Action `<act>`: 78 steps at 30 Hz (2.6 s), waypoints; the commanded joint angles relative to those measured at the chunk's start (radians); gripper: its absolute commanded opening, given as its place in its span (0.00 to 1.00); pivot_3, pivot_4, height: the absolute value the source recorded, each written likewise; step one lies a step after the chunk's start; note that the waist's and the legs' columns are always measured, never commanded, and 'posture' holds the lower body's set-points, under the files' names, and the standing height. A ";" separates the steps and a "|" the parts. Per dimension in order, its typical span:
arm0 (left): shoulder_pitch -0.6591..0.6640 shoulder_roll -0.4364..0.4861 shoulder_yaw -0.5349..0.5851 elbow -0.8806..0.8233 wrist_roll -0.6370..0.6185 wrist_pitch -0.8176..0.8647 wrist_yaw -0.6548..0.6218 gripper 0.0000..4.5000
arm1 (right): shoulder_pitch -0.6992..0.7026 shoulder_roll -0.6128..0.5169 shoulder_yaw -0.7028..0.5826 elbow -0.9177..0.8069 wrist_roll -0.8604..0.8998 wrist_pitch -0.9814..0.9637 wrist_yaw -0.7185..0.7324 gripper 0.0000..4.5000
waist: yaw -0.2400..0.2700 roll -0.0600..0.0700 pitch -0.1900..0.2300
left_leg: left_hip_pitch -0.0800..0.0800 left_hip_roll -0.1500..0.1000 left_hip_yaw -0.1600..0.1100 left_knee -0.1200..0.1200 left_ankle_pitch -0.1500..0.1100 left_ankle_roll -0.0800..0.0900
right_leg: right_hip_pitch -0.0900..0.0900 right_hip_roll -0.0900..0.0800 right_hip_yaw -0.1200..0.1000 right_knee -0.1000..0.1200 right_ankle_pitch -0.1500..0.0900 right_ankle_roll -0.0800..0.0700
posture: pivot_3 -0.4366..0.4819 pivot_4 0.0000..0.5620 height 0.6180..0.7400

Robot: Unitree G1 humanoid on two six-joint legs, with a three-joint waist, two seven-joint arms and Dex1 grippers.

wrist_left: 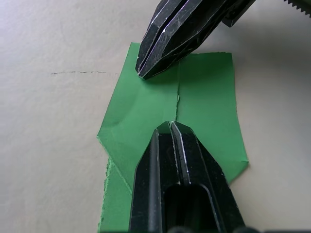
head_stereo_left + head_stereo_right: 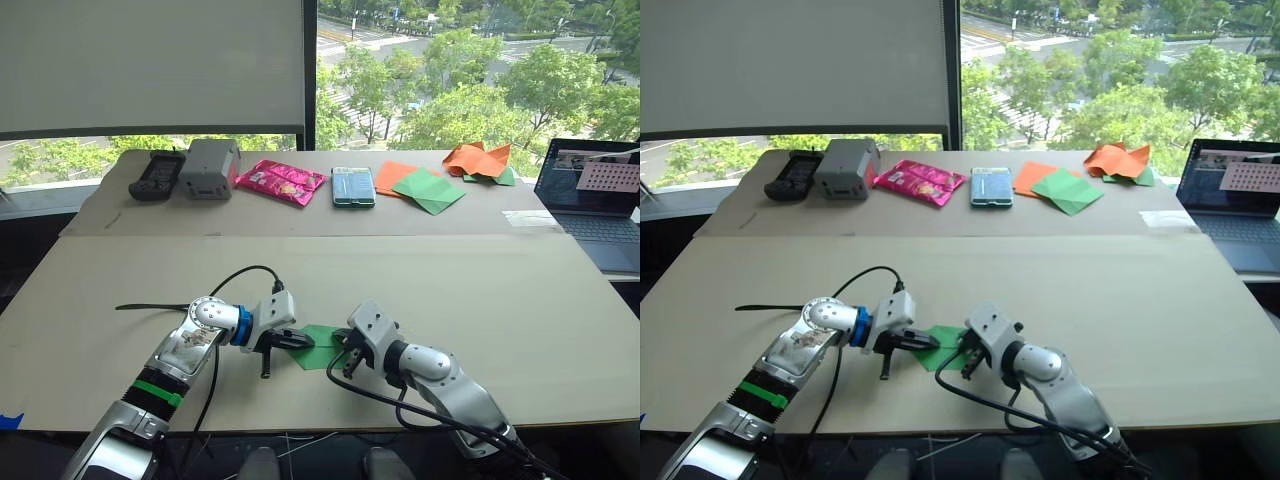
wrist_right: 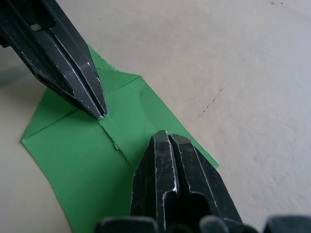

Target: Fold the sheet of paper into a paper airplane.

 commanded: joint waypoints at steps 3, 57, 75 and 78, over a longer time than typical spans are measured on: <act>0.007 0.004 0.009 -0.018 -0.030 0.035 -0.026 0.00 | 0.038 -0.019 0.015 0.022 -0.006 0.064 0.000 0.01 | 0.000 0.000 0.000 | 0.000 0.000 0.000 0.000 0.000 0.000 | 0.000 0.000 0.000 0.000 0.000 0.000 | 0.48 0.27 0.82; 0.196 0.175 0.099 -0.045 -0.004 0.077 0.033 0.00 | 0.005 -0.011 0.023 0.035 -0.004 0.086 0.006 0.01 | -0.027 0.003 -0.008 | 0.004 0.000 0.000 -0.002 -0.003 -0.003 | -0.001 -0.004 -0.002 -0.001 0.000 -0.001 | 0.48 0.27 0.82; 0.302 0.222 0.460 -0.433 -0.461 0.467 0.060 0.00 | -0.056 -0.008 -0.144 -0.189 0.145 0.131 0.046 0.66 | -0.022 -0.003 0.012 | -0.004 0.000 0.002 -0.002 -0.003 -0.004 | -0.011 -0.005 -0.003 -0.001 0.000 -0.001 | 0.48 0.27 0.82; 0.330 0.224 0.453 -0.437 -0.454 0.450 0.067 0.00 | -0.090 -0.028 -0.166 -0.144 0.163 0.131 0.064 0.89 | -0.024 -0.004 0.013 | -0.002 0.000 0.002 -0.002 -0.003 -0.004 | -0.011 -0.005 -0.003 -0.001 0.000 -0.001 | 0.48 0.27 0.82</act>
